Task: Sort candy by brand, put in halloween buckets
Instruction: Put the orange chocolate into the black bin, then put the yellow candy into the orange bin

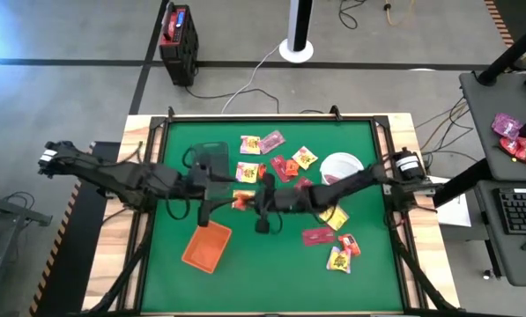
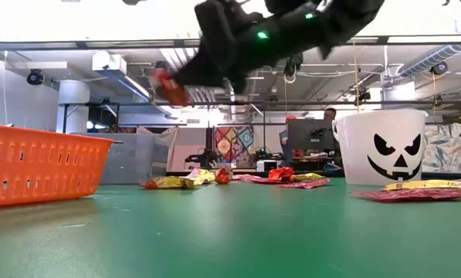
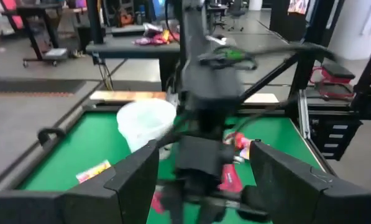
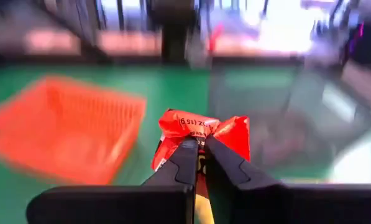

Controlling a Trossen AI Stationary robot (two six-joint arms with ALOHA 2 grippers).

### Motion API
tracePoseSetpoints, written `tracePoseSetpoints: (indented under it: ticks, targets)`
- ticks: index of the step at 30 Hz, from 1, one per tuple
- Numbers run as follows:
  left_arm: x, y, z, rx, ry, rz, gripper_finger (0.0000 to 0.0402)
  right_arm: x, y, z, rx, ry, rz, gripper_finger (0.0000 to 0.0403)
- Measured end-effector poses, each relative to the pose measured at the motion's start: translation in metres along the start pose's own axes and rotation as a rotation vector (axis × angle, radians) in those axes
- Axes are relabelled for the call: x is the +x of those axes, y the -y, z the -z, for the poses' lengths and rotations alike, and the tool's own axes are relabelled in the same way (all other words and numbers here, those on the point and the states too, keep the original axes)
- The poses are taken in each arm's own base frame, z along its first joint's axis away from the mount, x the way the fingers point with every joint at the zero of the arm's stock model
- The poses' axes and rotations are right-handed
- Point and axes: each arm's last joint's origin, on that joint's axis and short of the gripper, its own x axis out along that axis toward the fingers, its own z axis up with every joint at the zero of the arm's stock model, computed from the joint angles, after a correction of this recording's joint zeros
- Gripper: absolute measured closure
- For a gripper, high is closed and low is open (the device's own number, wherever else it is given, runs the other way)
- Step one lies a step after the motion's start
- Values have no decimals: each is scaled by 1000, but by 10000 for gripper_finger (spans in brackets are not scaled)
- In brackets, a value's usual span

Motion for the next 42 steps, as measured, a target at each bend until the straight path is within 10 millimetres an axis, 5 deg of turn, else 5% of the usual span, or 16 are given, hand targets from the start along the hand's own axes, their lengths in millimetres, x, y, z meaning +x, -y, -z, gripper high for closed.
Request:
tracePoseSetpoints:
  ticks: [7, 20, 36, 42]
  targets:
    - [-14, -4, -19, 33, -15, -12, 167, 36, 45, -1, 54, 82, 39, 390]
    - [-31, -11, -18, 40, -40, -68, 167, 99, 56, 13, 36, -31, 69, 389]
    - [-26, -10, -10, 35, -76, -70, 167, 98, 58, 9, 36, -107, 111, 273]
    - [-27, -8, -5, -7, -118, -49, 167, 58, 57, -25, -105, -331, 82, 249]
